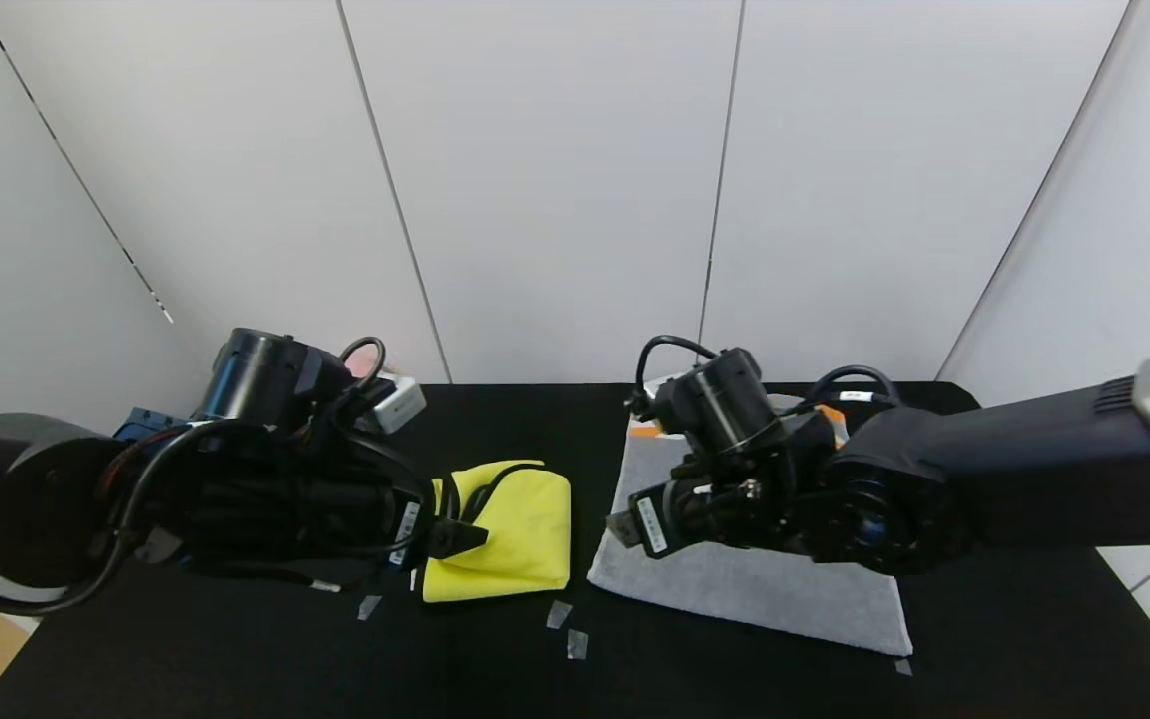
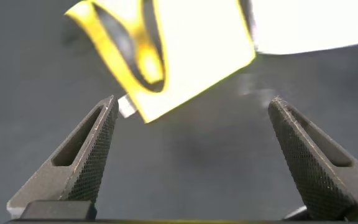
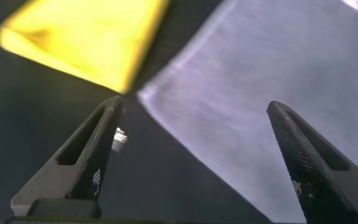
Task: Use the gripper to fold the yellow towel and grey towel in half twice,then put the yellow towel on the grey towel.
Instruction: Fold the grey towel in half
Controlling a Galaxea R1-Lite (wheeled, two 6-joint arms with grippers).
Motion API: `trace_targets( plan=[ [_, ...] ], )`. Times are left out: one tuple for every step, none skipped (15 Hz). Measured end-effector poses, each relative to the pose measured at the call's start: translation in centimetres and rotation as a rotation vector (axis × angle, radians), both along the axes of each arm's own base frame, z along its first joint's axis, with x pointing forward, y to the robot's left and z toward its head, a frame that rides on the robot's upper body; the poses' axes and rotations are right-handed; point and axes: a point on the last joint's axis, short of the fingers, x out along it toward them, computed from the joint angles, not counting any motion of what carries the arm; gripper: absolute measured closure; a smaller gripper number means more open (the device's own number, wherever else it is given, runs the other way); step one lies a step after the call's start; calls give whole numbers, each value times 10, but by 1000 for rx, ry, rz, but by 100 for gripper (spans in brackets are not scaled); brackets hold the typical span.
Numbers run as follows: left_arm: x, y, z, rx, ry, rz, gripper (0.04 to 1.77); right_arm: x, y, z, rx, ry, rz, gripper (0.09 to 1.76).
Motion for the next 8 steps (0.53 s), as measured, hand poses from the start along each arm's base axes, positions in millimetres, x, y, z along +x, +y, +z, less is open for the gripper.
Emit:
trace_targets(
  plan=[
    [0, -9, 1, 1, 0, -31, 9, -1, -16, 2, -18, 4, -17, 16],
    [0, -19, 2, 2, -7, -64, 9, -2, -32, 3, -39, 7, -31, 16],
    [1, -29, 2, 13, -18, -107, 9, -3, -48, 4, -62, 12, -44, 16],
    [2, -38, 2, 27, -29, -150, 9, -4, -64, 5, -76, 22, -52, 15],
    [4, -46, 1, 42, -40, -192, 9, -6, -80, 6, -82, 37, -55, 15],
    [6, -55, 0, 64, -56, -237, 9, -8, -95, 6, -90, 54, -65, 15],
    [9, -61, -1, 84, -71, -275, 9, -9, -109, 6, -107, 78, -79, 15],
    [12, -68, -3, 101, -81, -311, 9, -11, -123, 5, -122, 103, -91, 15]
  ],
)
